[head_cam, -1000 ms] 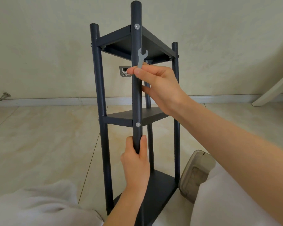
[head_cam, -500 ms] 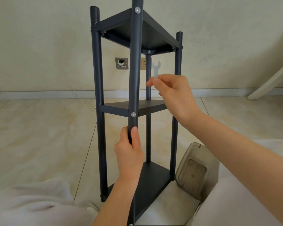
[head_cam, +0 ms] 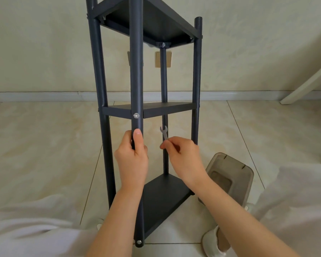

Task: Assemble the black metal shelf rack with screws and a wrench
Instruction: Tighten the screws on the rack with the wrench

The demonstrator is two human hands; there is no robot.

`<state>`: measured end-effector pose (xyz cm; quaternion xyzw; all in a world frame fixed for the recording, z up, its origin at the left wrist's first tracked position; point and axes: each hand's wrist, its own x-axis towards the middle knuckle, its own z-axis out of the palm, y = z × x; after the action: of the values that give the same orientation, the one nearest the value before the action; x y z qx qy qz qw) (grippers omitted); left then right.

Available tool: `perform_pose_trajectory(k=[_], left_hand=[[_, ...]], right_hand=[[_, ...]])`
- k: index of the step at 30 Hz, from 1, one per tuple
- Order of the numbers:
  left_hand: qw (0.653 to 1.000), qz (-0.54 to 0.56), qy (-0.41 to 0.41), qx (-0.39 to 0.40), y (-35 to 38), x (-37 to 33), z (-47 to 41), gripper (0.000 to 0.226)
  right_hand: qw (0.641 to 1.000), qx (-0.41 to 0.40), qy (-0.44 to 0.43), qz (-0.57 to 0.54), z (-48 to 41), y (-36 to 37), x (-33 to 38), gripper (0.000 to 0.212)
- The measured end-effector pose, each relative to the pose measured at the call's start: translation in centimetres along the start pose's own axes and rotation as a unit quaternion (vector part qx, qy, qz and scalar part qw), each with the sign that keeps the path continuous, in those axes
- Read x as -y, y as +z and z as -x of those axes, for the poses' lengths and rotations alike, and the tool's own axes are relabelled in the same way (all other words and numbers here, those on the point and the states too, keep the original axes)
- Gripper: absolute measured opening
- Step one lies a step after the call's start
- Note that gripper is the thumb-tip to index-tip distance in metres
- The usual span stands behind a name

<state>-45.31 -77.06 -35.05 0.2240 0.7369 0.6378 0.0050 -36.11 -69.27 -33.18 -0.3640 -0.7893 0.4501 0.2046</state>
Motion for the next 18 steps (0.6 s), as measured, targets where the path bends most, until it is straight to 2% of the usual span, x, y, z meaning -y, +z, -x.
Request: perform_pose_trajectory(k=[6, 12, 16, 18], left_hand=[[0.999, 0.013, -0.008, 0.032, -0.9, 0.5, -0.8, 0.059], [0.999, -0.004, 0.001, 0.044, -0.6, 0.7, -0.4, 0.038], [0.999, -0.012, 0.015, 0.032, -0.5, 0.9, -0.4, 0.061], [0.999, -0.021, 0.031, 0.017, -0.5, 1.0, -0.5, 0.065]], right_hand=[[0.996, 0.073, 0.004, -0.044, -2.7, 0.9, 1.4, 0.028], [0.990, 0.098, -0.034, -0.096, -4.3, 1.2, 2.0, 0.028], [0.986, 0.086, -0.046, -0.132, -4.3, 1.5, 2.0, 0.027], [0.985, 0.083, -0.048, -0.145, -4.3, 1.5, 2.0, 0.027]])
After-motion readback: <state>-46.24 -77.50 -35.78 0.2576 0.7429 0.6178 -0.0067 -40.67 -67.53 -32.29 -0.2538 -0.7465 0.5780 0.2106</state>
